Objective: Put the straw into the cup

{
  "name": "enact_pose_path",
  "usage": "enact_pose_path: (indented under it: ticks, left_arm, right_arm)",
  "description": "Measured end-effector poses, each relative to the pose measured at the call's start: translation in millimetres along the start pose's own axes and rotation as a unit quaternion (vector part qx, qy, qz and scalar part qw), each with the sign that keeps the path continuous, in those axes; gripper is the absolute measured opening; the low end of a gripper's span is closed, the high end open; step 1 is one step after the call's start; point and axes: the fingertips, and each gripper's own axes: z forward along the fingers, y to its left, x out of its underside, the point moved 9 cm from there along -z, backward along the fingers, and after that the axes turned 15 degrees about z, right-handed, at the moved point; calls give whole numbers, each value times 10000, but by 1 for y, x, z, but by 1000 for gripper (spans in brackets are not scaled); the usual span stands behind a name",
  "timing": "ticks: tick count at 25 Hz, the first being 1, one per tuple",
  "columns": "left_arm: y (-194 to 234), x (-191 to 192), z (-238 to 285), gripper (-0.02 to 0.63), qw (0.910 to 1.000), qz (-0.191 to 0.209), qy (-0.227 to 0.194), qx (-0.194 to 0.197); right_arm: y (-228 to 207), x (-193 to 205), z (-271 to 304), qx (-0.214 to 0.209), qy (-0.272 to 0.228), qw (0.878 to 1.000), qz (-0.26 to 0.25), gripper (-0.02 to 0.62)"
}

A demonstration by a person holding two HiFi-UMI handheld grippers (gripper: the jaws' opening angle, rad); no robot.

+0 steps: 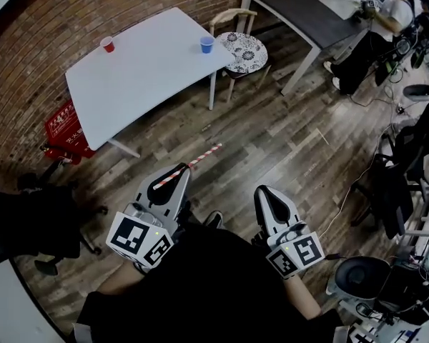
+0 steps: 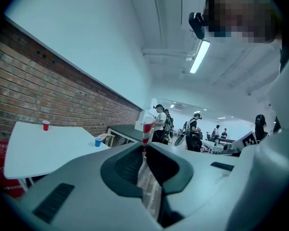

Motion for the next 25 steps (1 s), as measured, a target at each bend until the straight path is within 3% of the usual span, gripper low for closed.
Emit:
enact_pose_path:
  ticks: [5,12,25]
  left_arm:
    - [15,9,-3,38,9995,-31,120,-284]
    - [51,18,12,38,9990,-162,249,-326]
    - [173,26,78,38,9985,-502,206,95]
  right_arm:
    - [-8,14,10,-47,154,9996,212,28]
    - [-15,13,39,170,264,9992,233,28]
    - [-15,-1,165,589,510,9970,-6,28]
